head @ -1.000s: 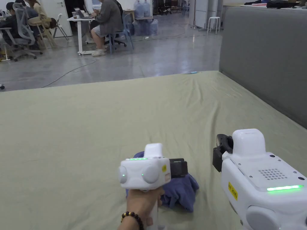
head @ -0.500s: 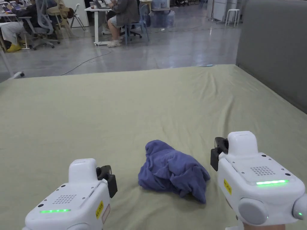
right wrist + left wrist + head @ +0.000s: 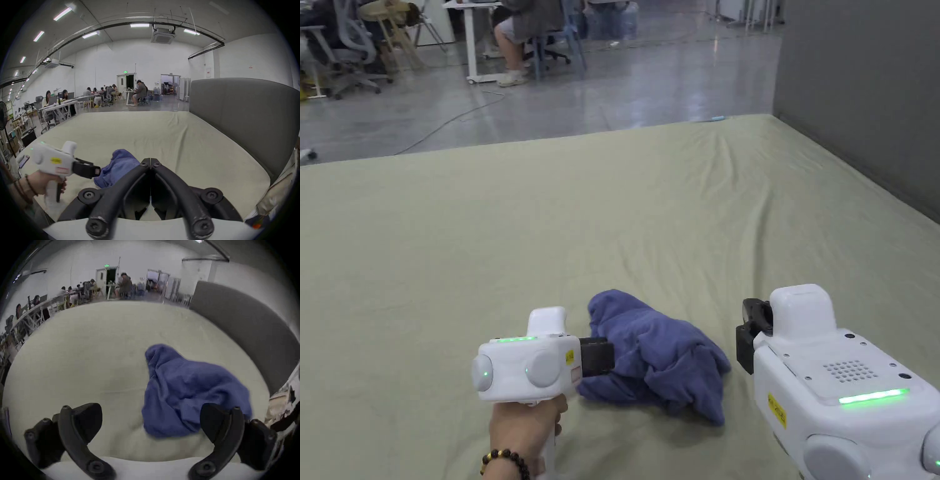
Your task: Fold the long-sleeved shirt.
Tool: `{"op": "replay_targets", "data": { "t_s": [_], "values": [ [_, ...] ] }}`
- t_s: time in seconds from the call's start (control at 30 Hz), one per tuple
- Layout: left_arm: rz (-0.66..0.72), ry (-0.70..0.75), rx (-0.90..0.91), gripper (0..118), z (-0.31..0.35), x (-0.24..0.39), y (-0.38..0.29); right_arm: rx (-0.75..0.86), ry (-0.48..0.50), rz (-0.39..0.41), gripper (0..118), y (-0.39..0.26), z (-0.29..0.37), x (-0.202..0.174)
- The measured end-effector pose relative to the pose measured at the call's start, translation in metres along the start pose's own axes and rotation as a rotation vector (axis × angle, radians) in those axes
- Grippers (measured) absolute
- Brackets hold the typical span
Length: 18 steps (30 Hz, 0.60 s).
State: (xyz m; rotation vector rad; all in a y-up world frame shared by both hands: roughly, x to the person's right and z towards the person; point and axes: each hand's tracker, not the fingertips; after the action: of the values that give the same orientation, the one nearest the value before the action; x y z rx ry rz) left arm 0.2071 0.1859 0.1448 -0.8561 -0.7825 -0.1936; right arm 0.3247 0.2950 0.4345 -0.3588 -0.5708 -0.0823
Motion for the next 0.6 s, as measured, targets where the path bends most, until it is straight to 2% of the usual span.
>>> {"op": "replay_targets", "data": {
  "t_s": [0.1, 0.13, 0.17, 0.2, 0.23, 0.27, 0.3, 0.33, 0.57, 0.6],
  "values": [
    [-0.027, 0.043, -0.115, 113, -0.044, 0.0, 0.001, -0.029, -0.015, -0.017, 0, -0.003, -0.002, 0.012],
    [-0.032, 0.048, -0.137, 99, -0.052, 0.001, -0.001, -0.034, -0.014, -0.019, 0, -0.004, 0.0, 0.015],
    [-0.024, 0.026, -0.157, 80, -0.057, 0.001, -0.002, -0.043, -0.009, -0.02, 0, -0.005, -0.001, 0.018],
    [-0.022, 0.03, -0.173, 65, -0.061, 0.001, -0.004, -0.058, 0.002, -0.019, 7, -0.006, -0.003, 0.02],
    [0.017, -0.021, -0.148, 48, -0.056, 0.001, -0.004, -0.099, 0.03, -0.029, 40, -0.01, -0.007, 0.022],
    [0.017, -0.012, -0.133, 13, -0.05, 0.002, 0.0, -0.147, 0.047, -0.026, 74, -0.014, -0.013, 0.025],
    [0.037, -0.06, -0.114, 1, -0.045, 0.003, 0.004, -0.191, 0.062, -0.024, 100, -0.021, -0.021, 0.025],
    [0.044, -0.034, -0.073, 1, -0.04, 0.006, 0.008, -0.219, 0.069, -0.02, 111, -0.03, -0.029, 0.023],
    [0.041, -0.052, -0.042, 1, -0.008, 0.003, 0.019, -0.44, 0.158, 0.067, 108, -0.079, -0.1, -0.012],
    [0.045, -0.061, -0.041, 1, -0.006, 0.0, 0.02, -0.462, 0.167, 0.082, 102, -0.083, -0.114, -0.019]
  ]
}}
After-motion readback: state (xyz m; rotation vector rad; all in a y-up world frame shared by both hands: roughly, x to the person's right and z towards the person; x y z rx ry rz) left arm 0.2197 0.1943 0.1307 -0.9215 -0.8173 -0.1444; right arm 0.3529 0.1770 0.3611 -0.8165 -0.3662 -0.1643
